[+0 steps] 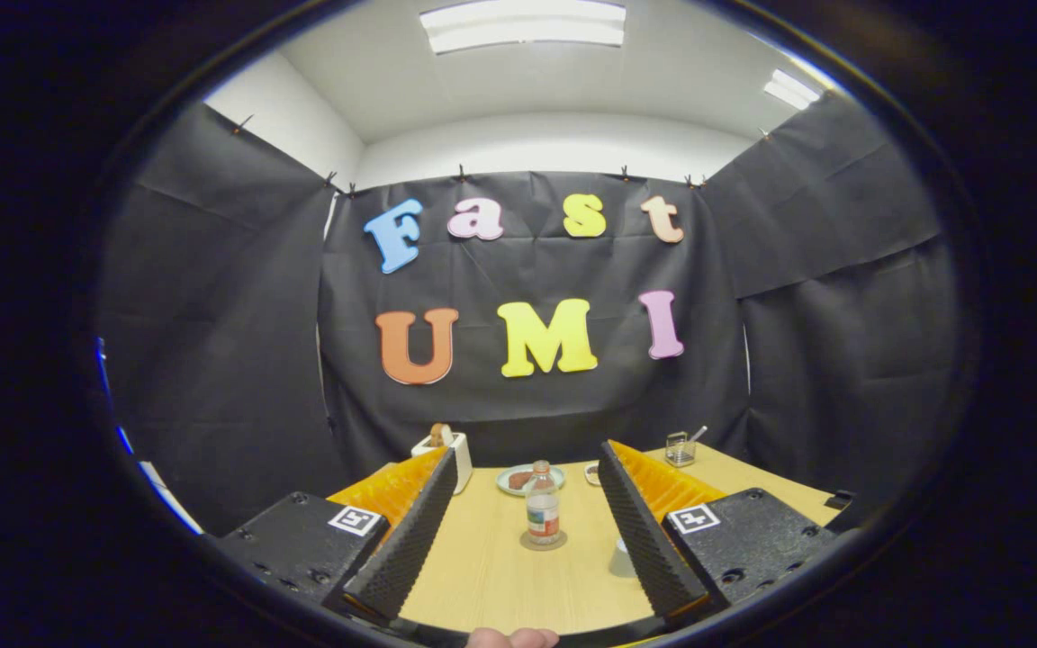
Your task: Take the bottle from table, then pour the juice into the cup, finally place the bottle on the coaster
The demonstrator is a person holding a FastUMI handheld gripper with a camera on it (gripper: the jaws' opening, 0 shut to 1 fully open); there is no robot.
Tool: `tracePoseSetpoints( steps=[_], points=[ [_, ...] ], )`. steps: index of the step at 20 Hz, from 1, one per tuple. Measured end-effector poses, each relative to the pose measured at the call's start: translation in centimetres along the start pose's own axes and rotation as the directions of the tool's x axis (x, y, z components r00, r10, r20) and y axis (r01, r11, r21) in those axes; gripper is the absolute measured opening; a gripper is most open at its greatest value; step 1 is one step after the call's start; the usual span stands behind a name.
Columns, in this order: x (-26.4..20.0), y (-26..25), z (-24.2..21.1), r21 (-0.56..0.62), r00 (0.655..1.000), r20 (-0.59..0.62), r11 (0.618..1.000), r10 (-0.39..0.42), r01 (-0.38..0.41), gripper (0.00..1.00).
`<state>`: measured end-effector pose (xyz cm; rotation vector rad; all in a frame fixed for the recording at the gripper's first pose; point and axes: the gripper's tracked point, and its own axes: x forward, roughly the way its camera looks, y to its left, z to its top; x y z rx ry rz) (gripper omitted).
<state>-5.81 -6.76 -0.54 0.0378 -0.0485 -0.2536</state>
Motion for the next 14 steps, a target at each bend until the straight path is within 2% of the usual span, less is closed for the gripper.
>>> tracePoseSetpoints(
  steps=[14],
  points=[
    [0.47,0.54,-0.68,-0.024,1.0,-0.015,1.0,0.005,-0.005,1.0]
  ],
)
